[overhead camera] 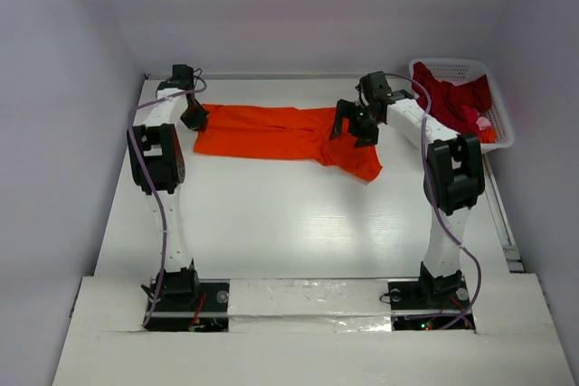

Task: Fold and stack the t-shirts
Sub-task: Fold the other side of the tshirt into a rectangle, then rotate the tshirt 90 degrees

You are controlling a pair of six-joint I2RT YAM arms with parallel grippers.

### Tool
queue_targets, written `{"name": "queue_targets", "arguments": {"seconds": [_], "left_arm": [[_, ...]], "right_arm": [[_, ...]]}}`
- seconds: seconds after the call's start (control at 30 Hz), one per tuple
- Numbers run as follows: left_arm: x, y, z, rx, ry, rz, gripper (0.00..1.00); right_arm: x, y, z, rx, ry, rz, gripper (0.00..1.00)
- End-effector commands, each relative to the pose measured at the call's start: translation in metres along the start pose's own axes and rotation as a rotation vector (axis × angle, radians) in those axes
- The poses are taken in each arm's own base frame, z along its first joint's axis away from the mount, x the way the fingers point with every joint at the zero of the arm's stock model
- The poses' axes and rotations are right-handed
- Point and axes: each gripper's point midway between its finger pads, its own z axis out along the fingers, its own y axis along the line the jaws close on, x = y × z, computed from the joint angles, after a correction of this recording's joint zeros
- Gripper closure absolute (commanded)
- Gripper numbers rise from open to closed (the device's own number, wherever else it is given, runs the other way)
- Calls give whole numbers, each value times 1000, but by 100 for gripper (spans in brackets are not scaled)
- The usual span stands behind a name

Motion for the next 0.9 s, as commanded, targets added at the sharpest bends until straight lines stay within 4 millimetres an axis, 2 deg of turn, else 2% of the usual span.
{"name": "queue_targets", "arguments": {"seconds": [0.0, 0.1, 0.13, 0.23, 0.33, 0.4, 0.43, 0.47, 0.5, 0.6, 0.63, 0.7, 0.87], "left_arm": [[-13, 1, -15, 3, -17, -7, 100], [-6, 2, -25, 26, -11, -4, 100], [-12, -2, -39, 51, -40, -7, 100], [-7, -12, -53, 123, -26, -8, 100], [-3, -17, -57, 161, -10, 0, 100], [1, -21, -57, 166, -9, 15, 100], [0, -21, -60, 170, -15, 17, 100], [0, -21, -62, 173, -18, 15, 100], [-1, -27, -68, 188, -33, 19, 100], [-8, -30, -79, 201, -62, 12, 100], [-11, -31, -83, 208, -72, 7, 100], [-12, -34, -84, 220, -76, 9, 100], [5, -37, -53, 190, -18, 52, 100]], "right_arm": [[-16, 16, -24, -43, -84, -34, 6], [-16, 17, -28, -45, -89, -34, 6], [-17, 18, -29, -48, -94, -36, 6], [-18, 19, -32, -51, -101, -36, 6], [-17, 20, -34, -54, -101, -36, 8], [-17, 22, -36, -61, -104, -37, 19], [-17, 23, -39, -63, -108, -39, 40], [-17, 23, -41, -62, -109, -39, 50], [-16, 22, -41, -59, -110, -41, 67], [-16, 22, -47, -53, -121, -44, 87], [-14, 20, -47, -50, -118, -43, 100], [-13, 20, -48, -49, -120, -43, 100], [-10, 20, -51, -52, -117, -43, 100]]}}
